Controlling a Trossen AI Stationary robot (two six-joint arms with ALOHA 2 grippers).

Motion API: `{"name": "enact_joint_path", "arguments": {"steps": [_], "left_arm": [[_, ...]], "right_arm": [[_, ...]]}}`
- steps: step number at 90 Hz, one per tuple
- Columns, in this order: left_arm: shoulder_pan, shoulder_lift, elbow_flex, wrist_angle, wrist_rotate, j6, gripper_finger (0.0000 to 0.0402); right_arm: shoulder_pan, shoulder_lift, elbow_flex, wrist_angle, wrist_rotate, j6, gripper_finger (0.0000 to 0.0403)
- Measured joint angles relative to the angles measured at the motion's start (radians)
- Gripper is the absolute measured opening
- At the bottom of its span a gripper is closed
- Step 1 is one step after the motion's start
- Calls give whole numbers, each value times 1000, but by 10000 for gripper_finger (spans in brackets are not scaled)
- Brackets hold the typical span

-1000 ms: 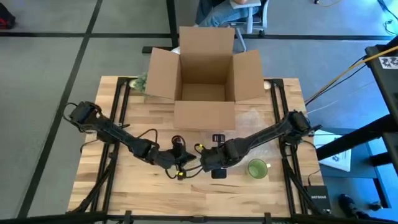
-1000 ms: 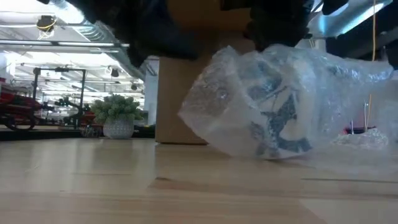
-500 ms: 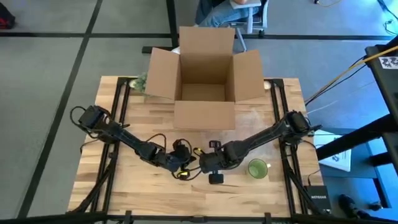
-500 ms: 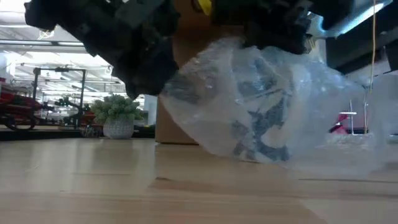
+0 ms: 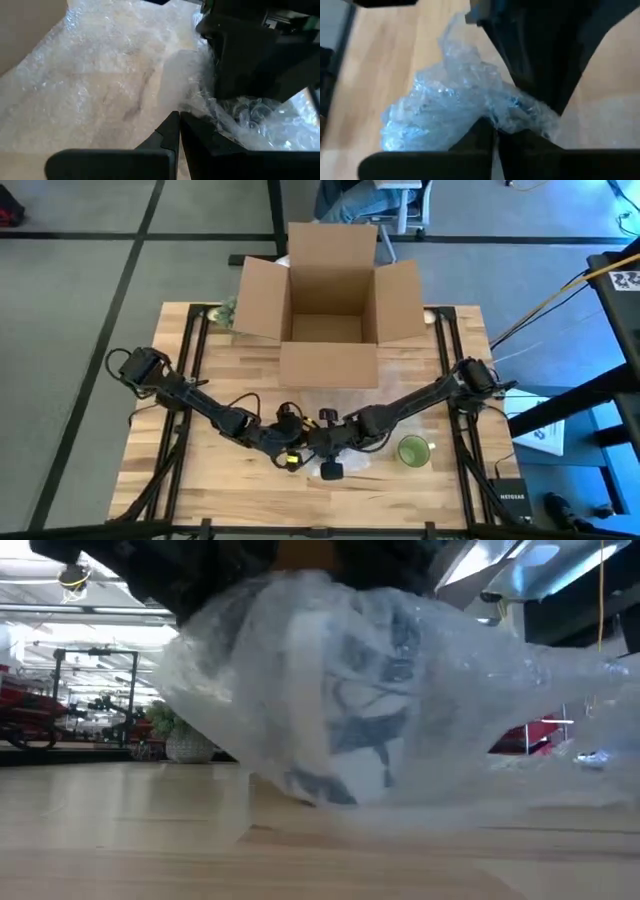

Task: Wrap mug
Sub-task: Wrap the white mug with bubble wrap

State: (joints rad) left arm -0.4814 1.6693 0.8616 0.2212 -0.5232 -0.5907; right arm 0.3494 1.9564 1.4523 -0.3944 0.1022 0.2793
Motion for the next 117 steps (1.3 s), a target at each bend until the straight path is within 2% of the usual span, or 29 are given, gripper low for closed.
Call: {"name": "enact_joint_path", "arguments": {"steps": [19,45,76,100,117], "left_arm": [[-29,-80,0,-226,-5,-97,0],[-44,-100,2,-399,17,-168,0],[-100,-231,3,-383,-10,-162,0],[-120,-223,3,-345,-14,-154,0],[-83,-141,3,-264,-1,-123,0]], "right_arm": [[-32,31,23,72,9,-7,1],[-63,64,25,77,3,8,1],[-63,64,33,96,-9,-11,1],[-62,64,33,96,-5,-24,1],[-62,65,33,99,-5,-25,1]]}}
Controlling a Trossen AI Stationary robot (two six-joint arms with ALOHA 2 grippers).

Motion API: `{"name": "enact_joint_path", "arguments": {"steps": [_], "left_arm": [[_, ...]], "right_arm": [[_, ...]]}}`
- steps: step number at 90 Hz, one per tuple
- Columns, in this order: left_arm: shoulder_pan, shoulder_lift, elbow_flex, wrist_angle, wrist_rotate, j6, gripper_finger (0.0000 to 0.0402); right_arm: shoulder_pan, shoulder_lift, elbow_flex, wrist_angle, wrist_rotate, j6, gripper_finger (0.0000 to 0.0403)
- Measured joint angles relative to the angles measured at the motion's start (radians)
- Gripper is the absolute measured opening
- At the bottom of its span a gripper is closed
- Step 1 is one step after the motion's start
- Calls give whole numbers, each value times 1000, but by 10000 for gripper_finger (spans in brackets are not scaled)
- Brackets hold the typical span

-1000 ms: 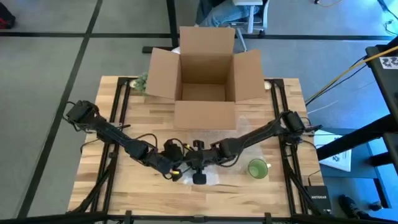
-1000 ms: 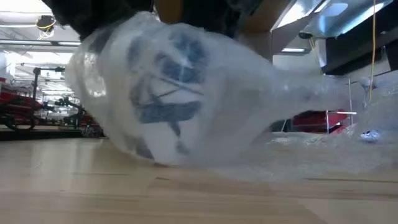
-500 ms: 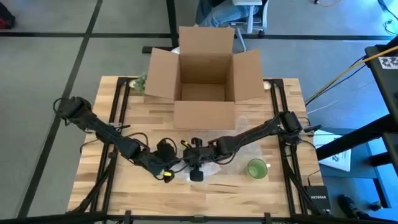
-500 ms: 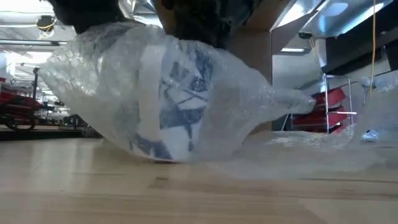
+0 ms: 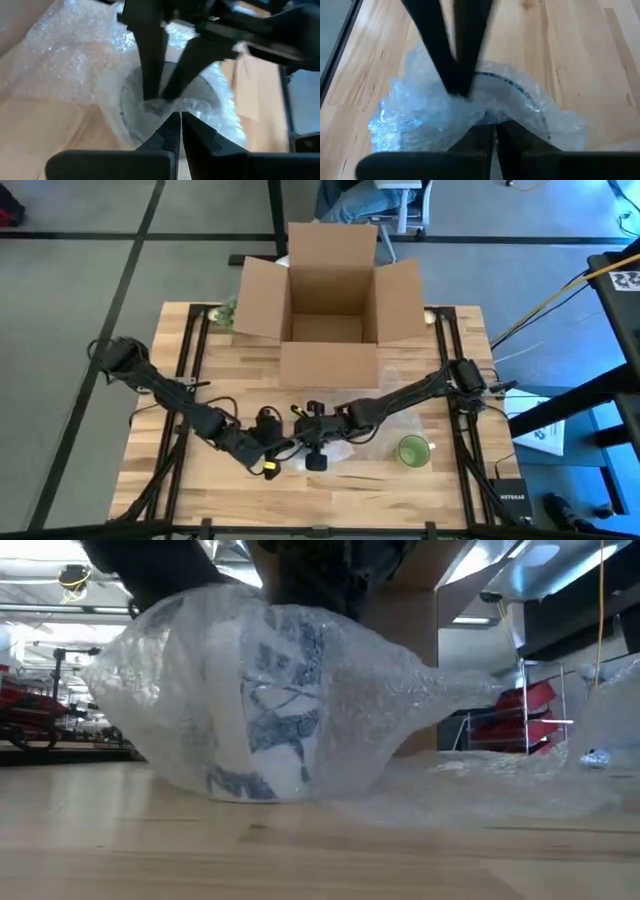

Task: Wrap mug
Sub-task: Wrap the white mug with bubble wrap

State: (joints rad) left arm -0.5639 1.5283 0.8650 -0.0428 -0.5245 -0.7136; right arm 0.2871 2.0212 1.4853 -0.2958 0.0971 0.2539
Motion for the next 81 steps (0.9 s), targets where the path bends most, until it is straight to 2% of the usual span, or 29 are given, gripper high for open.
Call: {"name": "enact_joint_path", "arguments": {"steps": [22,62,81], "left_arm": [[21,67,4,22,-13,-42,0],[16,66,1,35,-33,-19,0],[17,66,0,34,-32,-24,0]], "right_arm": [[0,-20,0,-32,-22,-2,1],[1,-201,0,-213,-43,-1,1],[2,-280,0,-360,-56,18,1]]}}
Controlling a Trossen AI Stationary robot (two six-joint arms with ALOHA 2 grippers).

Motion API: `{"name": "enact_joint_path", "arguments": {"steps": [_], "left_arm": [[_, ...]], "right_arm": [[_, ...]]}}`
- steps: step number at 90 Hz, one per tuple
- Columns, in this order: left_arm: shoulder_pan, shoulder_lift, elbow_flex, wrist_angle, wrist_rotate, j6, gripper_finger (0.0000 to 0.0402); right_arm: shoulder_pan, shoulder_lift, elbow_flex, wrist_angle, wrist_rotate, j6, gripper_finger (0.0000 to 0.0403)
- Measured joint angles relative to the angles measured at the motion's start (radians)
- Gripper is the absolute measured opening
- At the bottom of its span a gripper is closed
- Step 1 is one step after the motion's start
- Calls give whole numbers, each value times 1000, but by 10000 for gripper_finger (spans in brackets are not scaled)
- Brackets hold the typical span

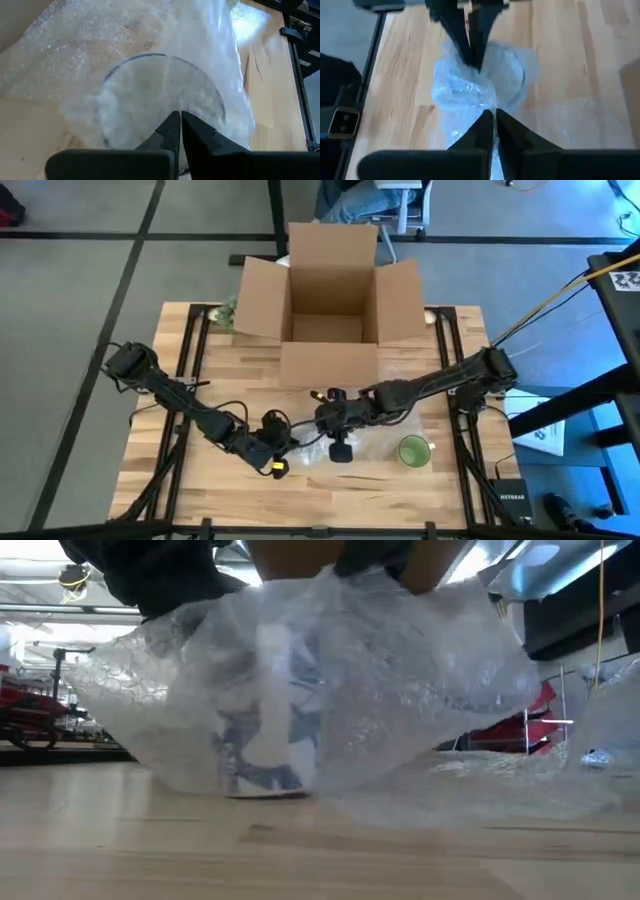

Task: Wrap mug
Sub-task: Wrap the white mug with bubble wrap

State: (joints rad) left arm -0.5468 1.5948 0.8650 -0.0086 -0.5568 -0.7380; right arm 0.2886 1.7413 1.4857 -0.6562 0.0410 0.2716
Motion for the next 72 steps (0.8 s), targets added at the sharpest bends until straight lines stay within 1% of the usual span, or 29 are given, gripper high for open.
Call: {"name": "enact_joint_path", "arguments": {"steps": [13,25,31,38,49,59,65,72], "left_arm": [[0,2,-2,-10,6,0,0],[0,2,-2,-9,7,0,0],[0,2,-2,-8,7,1,0],[0,2,-3,-8,7,1,0],[0,2,-3,-6,6,1,0],[0,2,-3,-5,4,1,0],[0,2,-3,-4,4,1,0],[0,2,-3,-4,3,-3,0]], "right_arm": [[0,-6,0,3,0,14,1],[0,32,1,5,-21,21,2],[0,48,-1,2,-45,17,9],[0,56,-1,7,-52,9,32],[-1,55,0,-6,-52,-31,87],[-9,14,0,-53,-52,-71,135],[-10,-19,19,-117,-52,-83,156],[-10,-51,49,-221,-49,-85,172]]}}
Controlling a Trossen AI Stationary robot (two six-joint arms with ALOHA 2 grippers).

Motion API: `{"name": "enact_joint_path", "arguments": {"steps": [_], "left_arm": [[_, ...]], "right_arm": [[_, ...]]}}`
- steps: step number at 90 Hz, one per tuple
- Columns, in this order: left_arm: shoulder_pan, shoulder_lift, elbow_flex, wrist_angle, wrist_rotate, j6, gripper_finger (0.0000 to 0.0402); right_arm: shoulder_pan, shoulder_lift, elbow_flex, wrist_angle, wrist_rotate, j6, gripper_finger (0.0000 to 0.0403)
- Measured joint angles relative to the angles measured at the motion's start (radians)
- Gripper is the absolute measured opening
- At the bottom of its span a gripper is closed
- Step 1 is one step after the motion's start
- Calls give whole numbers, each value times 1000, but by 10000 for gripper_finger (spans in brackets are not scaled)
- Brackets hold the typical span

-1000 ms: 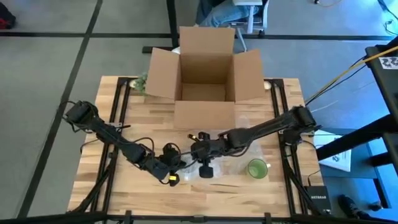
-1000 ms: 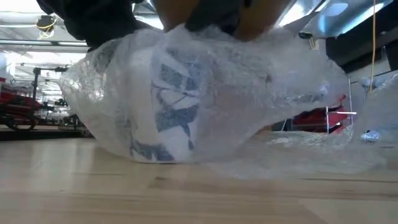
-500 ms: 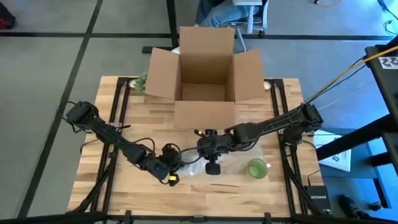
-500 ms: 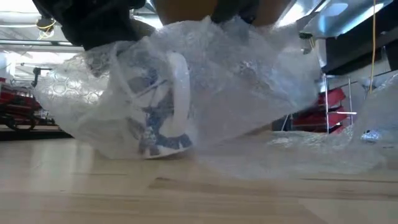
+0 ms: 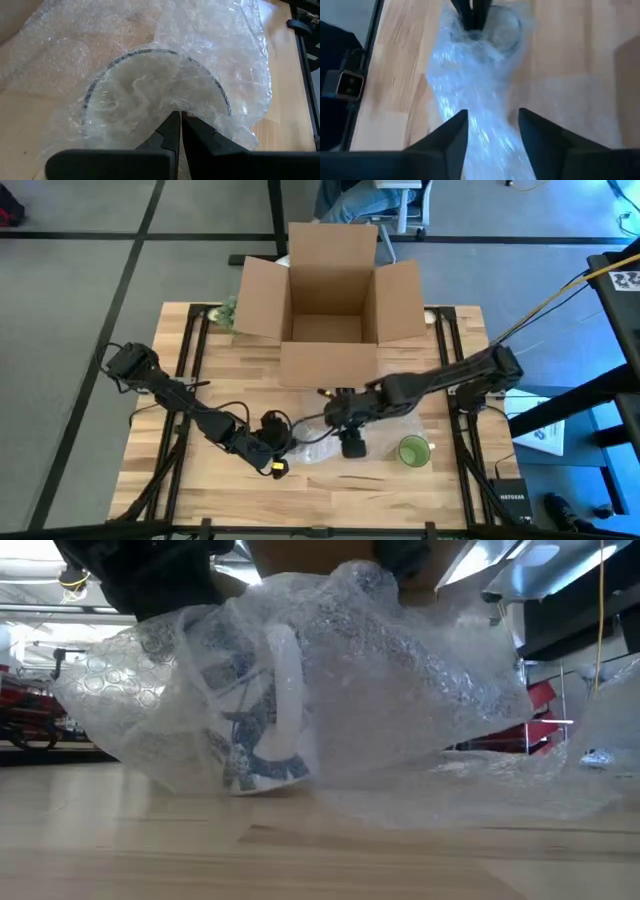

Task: Wrap mug
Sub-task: Wrap the white mug with bubble wrap

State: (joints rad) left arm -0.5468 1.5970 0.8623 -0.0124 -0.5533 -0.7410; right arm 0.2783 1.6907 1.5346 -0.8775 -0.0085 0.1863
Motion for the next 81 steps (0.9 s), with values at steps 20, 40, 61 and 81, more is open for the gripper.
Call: {"name": "enact_joint_path", "arguments": {"steps": [20,40,61,81], "left_arm": [[0,0,0,2,0,-7,0],[0,0,0,2,0,-7,0],[5,0,0,4,0,-7,0],[25,-2,1,7,36,-7,0]], "right_arm": [[37,-59,23,-290,10,187,179],[147,-54,-165,-159,77,337,169],[147,1,-337,463,144,266,70],[59,70,-338,773,209,80,13]]}}
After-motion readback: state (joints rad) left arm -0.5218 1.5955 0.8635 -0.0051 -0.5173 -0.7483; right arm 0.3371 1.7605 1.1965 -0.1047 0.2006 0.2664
